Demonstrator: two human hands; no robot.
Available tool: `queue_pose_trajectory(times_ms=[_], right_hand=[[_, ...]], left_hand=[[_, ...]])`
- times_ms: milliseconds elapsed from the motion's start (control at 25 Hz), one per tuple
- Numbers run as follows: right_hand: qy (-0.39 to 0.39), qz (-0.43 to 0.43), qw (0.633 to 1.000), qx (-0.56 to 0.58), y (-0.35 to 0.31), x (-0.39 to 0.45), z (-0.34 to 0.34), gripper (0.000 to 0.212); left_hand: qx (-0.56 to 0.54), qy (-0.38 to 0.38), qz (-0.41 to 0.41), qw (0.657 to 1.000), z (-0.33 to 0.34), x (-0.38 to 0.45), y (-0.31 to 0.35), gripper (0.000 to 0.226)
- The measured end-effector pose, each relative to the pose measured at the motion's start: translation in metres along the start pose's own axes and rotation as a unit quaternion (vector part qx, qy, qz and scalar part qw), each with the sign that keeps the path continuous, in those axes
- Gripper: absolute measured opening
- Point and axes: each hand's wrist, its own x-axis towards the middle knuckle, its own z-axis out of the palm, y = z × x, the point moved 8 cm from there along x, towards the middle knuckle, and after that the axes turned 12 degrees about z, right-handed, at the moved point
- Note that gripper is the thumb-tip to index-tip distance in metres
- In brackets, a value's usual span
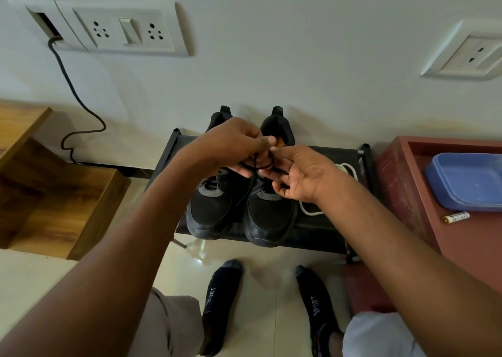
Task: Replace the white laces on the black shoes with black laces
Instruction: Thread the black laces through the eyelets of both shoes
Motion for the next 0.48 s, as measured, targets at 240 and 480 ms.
queue_pose_trajectory(times_ms=[240, 480], right_hand=[[-0.018, -0.031, 0.999, 0.016, -0.005, -0.007, 0.003, 0.009], [0.200, -0.621, 0.684, -0.327, -0.046, -0.100, 0.048, 0.007]], left_hand=[[-0.047, 0.120, -0.007, 0.992, -0.030, 0.002, -0.010, 0.034], [-0.203, 0.124, 0.045, 0.970, -0.019, 0.025, 0.001, 0.051]])
